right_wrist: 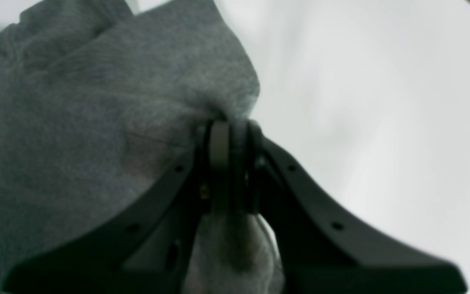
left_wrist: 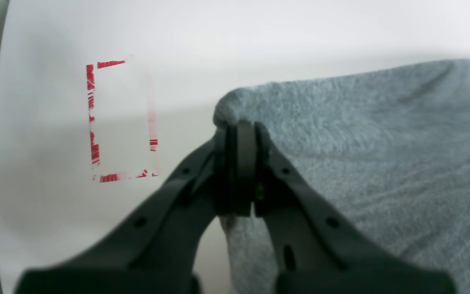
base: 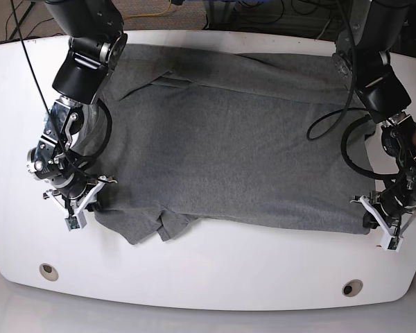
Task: Layout the t-shirt on the table in an organized manner, then fold the t-shirt properly
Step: 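Lift the hem with both grippers and fold it over toward the collar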
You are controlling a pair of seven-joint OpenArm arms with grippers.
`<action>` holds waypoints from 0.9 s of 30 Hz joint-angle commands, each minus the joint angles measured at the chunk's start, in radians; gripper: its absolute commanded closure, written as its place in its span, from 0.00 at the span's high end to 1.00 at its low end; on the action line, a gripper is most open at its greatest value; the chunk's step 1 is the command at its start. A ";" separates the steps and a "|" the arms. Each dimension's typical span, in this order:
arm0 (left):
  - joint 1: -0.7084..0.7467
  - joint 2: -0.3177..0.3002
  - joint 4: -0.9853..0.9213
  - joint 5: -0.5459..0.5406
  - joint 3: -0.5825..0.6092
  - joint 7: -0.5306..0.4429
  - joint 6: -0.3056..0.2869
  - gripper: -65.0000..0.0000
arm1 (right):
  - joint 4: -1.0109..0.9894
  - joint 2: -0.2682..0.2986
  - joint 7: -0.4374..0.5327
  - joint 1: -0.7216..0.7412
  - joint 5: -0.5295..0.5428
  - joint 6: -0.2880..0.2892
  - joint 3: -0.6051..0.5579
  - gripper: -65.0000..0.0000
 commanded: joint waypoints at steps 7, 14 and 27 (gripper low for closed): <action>-0.023 -0.042 0.087 -0.013 -0.003 0.053 -0.001 0.01 | 0.130 0.006 -0.027 -0.033 0.012 -0.001 0.003 0.09; -0.002 -0.043 0.137 -0.013 -0.005 0.086 -0.001 0.01 | 0.203 -0.014 -0.029 -0.076 0.012 -0.001 0.005 0.09; 0.101 -0.077 0.246 -0.013 -0.003 0.088 -0.001 0.01 | 0.352 -0.021 -0.100 -0.175 0.012 -0.001 0.006 0.09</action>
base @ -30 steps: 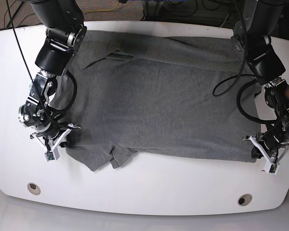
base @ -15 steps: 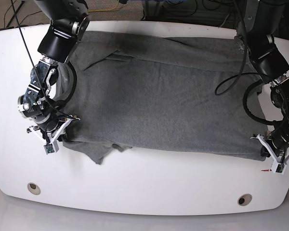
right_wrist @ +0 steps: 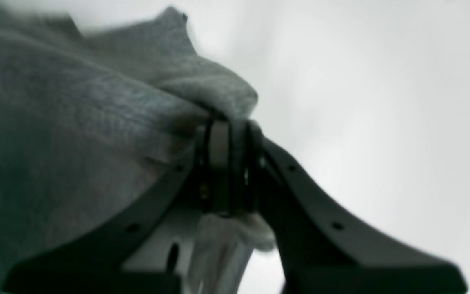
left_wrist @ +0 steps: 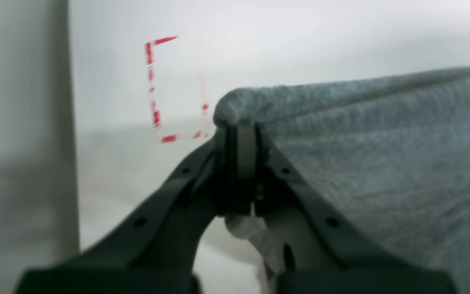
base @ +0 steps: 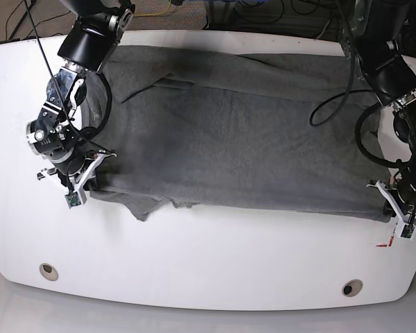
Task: Layout the t-shirt on the table in an organized manner, then fold the t-shirt properly
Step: 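Lift the hem with both grippers and fold it over toward the collar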
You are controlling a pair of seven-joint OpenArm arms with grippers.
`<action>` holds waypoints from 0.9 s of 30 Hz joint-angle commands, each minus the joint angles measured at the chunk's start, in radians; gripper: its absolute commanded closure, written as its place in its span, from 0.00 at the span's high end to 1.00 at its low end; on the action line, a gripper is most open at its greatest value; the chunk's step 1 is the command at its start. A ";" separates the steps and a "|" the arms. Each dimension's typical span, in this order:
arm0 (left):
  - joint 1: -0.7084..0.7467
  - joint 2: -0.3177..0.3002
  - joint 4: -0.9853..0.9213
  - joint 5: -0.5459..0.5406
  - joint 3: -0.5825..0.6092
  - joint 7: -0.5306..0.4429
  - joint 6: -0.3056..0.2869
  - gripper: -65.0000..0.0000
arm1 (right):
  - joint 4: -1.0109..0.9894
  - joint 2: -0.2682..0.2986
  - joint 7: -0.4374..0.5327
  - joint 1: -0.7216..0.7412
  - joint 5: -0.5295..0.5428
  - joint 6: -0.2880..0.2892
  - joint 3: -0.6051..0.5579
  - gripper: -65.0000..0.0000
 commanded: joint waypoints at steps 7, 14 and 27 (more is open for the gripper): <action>0.068 -0.014 0.083 -0.002 -0.002 -0.014 0.002 0.01 | 0.149 -0.010 -0.006 -0.056 0.010 -0.006 0.003 0.09; 0.164 -0.016 0.155 -0.002 -0.002 -0.014 0.002 0.01 | 0.218 -0.033 -0.007 -0.134 0.009 -0.006 0.003 0.10; 0.347 -0.016 0.227 -0.003 -0.004 -0.014 0.002 0.01 | 0.241 -0.074 -0.007 -0.255 0.009 -0.006 0.006 0.10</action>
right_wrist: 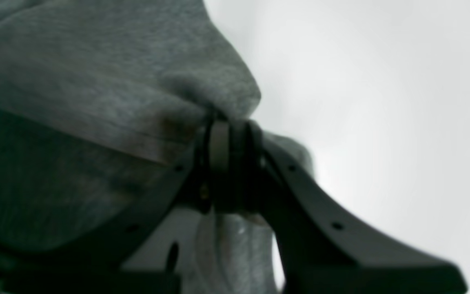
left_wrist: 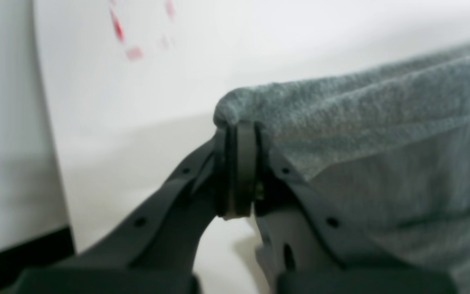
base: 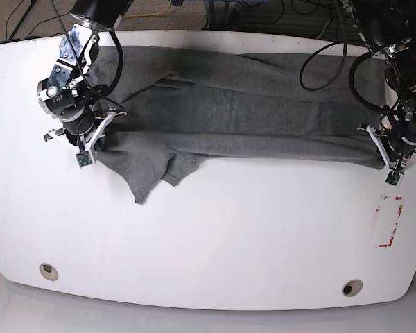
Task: Layout the t-shirt on the table in an organized manner, then fold the t-shirt properly
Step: 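Lift the hem with both grippers and fold it over toward the collar, then lay the folded hem down and open the right gripper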
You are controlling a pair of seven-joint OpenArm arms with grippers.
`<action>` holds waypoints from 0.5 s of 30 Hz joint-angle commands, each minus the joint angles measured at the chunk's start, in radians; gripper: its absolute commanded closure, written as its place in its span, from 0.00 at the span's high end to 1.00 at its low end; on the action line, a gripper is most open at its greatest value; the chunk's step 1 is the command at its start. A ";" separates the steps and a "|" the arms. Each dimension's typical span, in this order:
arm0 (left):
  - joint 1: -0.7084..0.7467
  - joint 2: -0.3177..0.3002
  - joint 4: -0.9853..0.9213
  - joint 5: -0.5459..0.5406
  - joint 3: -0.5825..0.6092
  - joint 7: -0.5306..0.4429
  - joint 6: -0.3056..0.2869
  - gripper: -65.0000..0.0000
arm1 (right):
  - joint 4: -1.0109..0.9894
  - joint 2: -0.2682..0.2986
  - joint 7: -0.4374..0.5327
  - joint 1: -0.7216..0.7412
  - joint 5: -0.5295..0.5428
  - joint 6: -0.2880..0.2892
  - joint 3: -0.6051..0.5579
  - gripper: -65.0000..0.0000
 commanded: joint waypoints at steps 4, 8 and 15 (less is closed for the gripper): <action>0.025 -0.018 0.021 -0.004 -0.014 -0.014 0.001 0.01 | 0.025 0.008 0.023 -0.014 0.010 -0.003 0.004 0.10; 0.052 -0.018 0.021 -0.004 -0.045 -0.014 0.001 0.01 | 0.027 0.007 0.023 -0.031 0.010 -0.003 0.004 0.10; 0.071 -0.022 0.021 0.004 -0.055 -0.014 0.001 0.01 | 0.027 0.007 0.023 -0.045 0.010 -0.003 0.004 0.10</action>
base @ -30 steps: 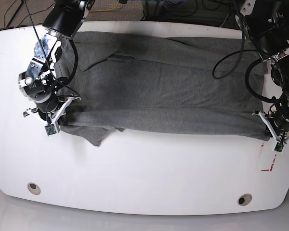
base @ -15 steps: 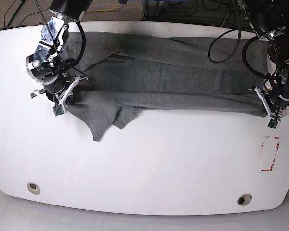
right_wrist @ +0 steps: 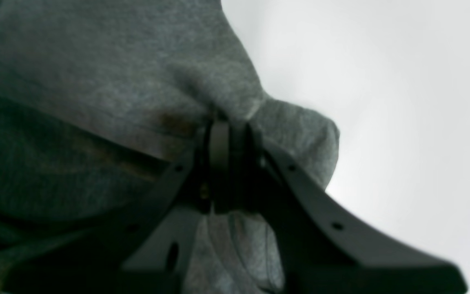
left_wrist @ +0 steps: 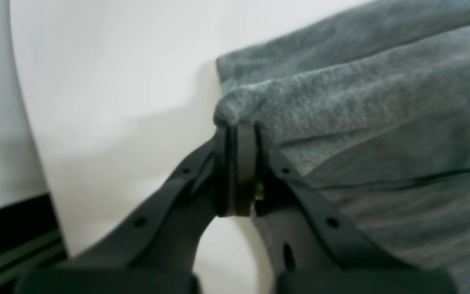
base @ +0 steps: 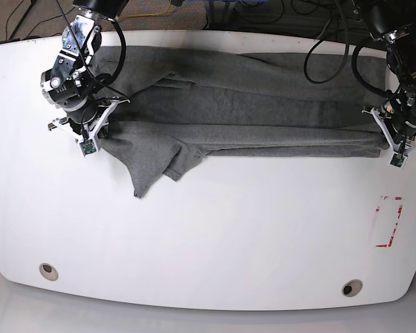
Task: Layout the t-shirt on the table in an organized manner, then fold the t-shirt properly
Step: 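Lay the folded hem down and open the right gripper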
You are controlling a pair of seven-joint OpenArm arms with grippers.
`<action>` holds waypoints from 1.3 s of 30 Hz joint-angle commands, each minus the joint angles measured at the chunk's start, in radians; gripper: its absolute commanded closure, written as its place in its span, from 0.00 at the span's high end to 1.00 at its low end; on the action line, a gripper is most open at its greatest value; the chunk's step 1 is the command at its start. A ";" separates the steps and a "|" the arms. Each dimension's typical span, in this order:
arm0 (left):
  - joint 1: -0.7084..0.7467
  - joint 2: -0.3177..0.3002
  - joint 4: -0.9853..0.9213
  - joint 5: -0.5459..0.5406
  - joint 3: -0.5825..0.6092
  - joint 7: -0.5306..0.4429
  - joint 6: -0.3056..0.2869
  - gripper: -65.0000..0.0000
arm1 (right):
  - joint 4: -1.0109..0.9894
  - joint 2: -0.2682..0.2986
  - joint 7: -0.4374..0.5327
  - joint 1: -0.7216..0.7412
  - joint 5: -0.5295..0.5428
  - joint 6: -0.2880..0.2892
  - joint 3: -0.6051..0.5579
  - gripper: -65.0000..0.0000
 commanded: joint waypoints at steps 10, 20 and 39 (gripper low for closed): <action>0.022 -0.044 0.020 -0.007 -0.002 -0.015 0.002 0.01 | 0.024 0.012 0.019 -0.035 0.009 -0.002 0.004 0.10; 0.058 -0.044 0.021 -0.008 -0.002 -0.015 0.002 0.01 | 0.024 0.012 0.019 -0.061 0.009 -0.002 0.004 0.10; 0.113 -0.046 0.018 -0.007 0.004 -0.015 0.002 0.17 | 0.047 0.010 0.019 -0.078 0.009 -0.002 0.005 0.77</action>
